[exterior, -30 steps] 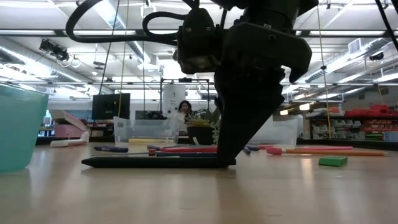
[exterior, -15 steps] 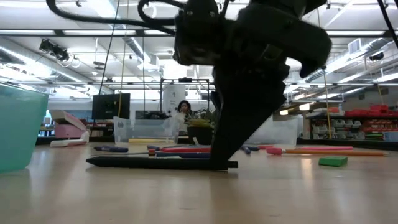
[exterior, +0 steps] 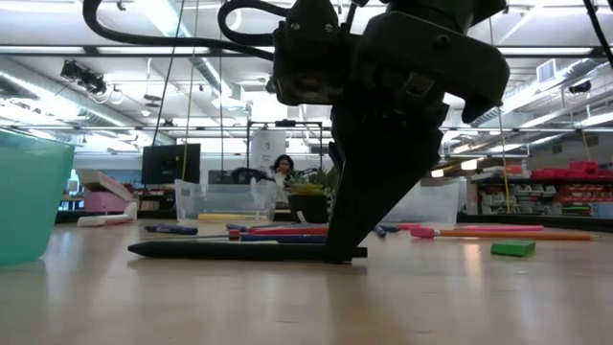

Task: Sort crayons/erasers/pens/pencils in bins
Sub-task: Put the black pen into the left transparent bin

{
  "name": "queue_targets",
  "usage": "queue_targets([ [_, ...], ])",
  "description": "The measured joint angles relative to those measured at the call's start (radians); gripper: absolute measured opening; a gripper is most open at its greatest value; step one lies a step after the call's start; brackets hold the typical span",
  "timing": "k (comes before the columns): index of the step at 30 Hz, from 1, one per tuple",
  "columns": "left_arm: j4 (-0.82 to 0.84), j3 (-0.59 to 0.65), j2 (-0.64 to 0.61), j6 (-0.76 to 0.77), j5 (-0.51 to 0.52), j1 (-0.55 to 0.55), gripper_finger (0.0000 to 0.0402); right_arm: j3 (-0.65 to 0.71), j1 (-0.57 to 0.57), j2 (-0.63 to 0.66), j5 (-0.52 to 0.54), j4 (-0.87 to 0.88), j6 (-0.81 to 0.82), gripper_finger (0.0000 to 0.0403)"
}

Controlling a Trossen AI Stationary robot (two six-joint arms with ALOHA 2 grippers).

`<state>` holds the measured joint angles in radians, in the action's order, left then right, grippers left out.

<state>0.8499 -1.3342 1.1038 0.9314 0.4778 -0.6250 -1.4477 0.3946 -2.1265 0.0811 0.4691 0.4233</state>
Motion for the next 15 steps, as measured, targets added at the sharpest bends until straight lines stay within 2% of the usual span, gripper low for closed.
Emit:
queue_targets([
  [9, -0.014, -0.003, 0.000, 0.000, -0.001, -0.002, 0.0013, -0.013, -0.009, 0.103, 0.015, 0.000, 0.067, 0.0056],
  [15, -0.015, -0.042, -0.010, -0.042, -0.010, -0.002, 0.0018, -0.016, -0.073, 0.246, 0.116, -0.002, 0.066, 0.0057],
])
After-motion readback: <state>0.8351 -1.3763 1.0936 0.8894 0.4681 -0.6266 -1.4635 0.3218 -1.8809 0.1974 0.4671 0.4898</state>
